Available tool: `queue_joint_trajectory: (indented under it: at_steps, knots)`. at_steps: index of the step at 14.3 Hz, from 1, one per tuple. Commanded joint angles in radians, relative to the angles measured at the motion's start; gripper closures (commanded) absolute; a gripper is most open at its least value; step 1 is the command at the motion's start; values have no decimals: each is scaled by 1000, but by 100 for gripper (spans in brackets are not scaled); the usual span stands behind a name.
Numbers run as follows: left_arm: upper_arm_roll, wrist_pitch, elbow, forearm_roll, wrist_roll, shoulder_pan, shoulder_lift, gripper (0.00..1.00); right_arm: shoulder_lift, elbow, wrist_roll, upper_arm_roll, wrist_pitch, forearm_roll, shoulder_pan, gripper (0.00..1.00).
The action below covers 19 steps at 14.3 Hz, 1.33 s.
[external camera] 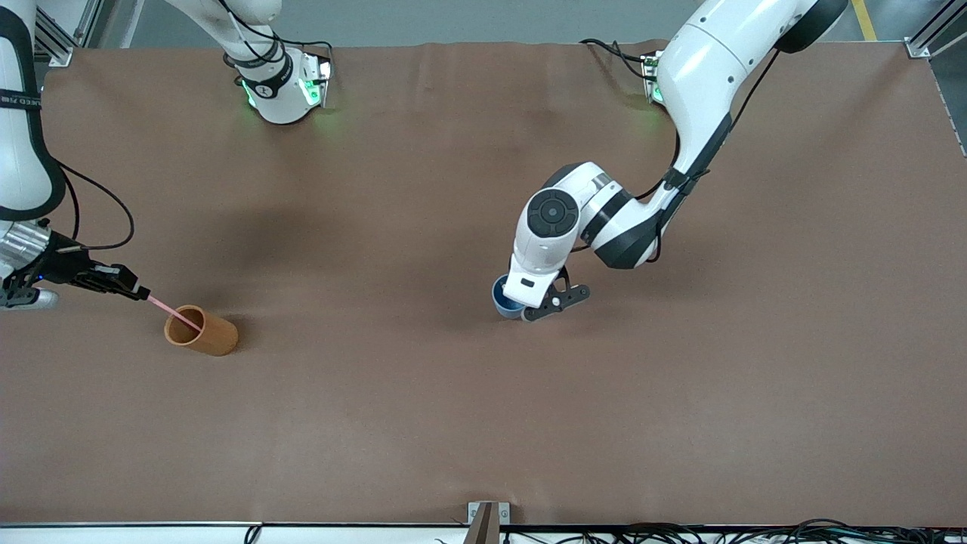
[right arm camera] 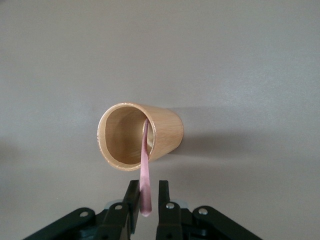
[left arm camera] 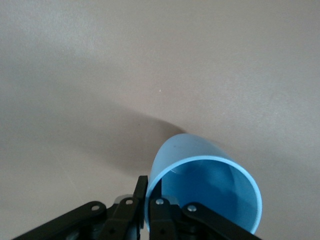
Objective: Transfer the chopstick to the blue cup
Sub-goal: 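Slide the blue cup with the left gripper toward the table middle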
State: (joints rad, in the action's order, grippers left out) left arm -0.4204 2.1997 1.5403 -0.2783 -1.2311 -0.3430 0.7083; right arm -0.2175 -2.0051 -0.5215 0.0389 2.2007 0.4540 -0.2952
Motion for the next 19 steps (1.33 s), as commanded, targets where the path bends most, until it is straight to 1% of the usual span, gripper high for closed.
queue_joint_trajectory:
  at_steps: [1,3,6,8,10,11,12,13,14,15,16,17,19]
  knots:
    - [-5,12,-31,-21,-42,-16,23,99,4,-1,-15,-13,-13,26,-19,84]
    - [-5,14,-32,-21,-60,-18,29,98,4,0,-15,-13,-22,26,-18,91]
    - [-5,32,-31,-22,-70,-27,33,95,10,12,-5,-14,-53,26,-13,96]
    - [-5,32,-31,-22,-71,-27,39,89,13,46,17,-17,-76,26,-9,97]
    - [-5,35,-31,-24,-70,-21,42,82,15,127,50,-19,-157,14,-4,97]
    - [-5,35,-31,-24,-68,-18,42,73,15,172,67,-17,-202,8,1,97]
    - [-5,35,-31,-25,-55,-11,37,45,14,222,83,-17,-237,-23,4,97]
    - [-5,32,-31,-27,-57,-7,28,21,13,259,96,-19,-255,-59,7,97]
    - [-5,22,-29,-27,-56,-4,-2,12,13,294,118,-20,-272,-95,19,97]
    - [-5,-6,-26,-27,-35,10,-36,11,13,328,130,-19,-300,-122,40,97]
    - [-6,-71,-26,-28,20,37,-88,11,13,376,133,-19,-340,-156,53,97]
    - [-5,-140,-28,-15,119,62,-143,11,13,420,143,-19,-378,-185,68,97]
    - [6,-230,-26,31,296,113,-223,11,15,483,236,-20,-436,-237,116,97]
